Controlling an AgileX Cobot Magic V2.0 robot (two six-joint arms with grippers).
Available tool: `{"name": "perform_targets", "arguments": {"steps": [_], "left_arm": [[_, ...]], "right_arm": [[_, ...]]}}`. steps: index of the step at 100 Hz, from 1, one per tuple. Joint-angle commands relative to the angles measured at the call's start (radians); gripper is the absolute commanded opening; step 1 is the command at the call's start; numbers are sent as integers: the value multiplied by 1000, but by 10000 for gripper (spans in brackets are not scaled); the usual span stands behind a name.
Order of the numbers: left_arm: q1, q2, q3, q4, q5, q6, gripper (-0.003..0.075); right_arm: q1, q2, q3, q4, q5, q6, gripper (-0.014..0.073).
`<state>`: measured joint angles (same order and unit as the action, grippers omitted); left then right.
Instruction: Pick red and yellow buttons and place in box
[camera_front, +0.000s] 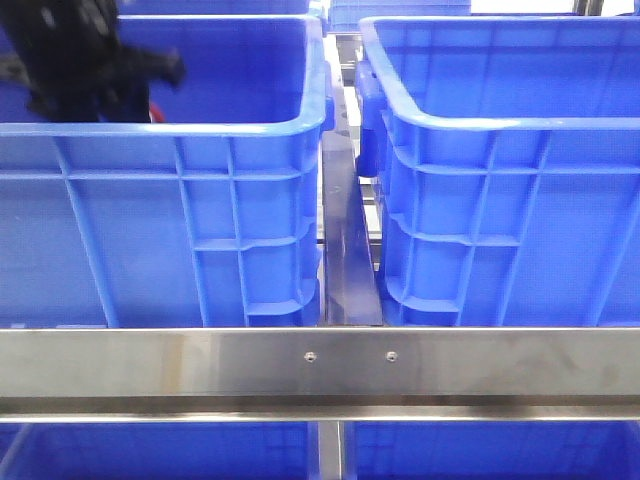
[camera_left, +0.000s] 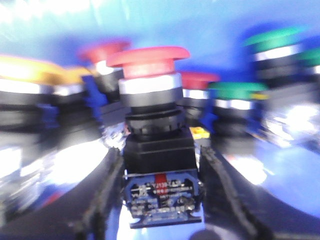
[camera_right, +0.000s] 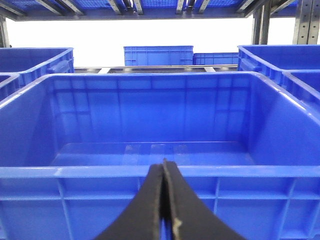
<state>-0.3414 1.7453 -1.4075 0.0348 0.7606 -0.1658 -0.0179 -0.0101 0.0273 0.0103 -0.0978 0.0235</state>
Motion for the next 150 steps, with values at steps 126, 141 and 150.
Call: {"name": "perform_targets", "arguments": {"steps": [126,141,150], "left_arm": [[-722,-382,-35,3,17,204,-19],[-722,-382,-35,3,17,204,-19],[-722,-382,-35,3,17,204,-19]], "right_arm": [[2,7,-265,20,114,8,-68],[2,107,-462,49,349,8,-68],[2,191,-582,71,492,8,-68]]}}
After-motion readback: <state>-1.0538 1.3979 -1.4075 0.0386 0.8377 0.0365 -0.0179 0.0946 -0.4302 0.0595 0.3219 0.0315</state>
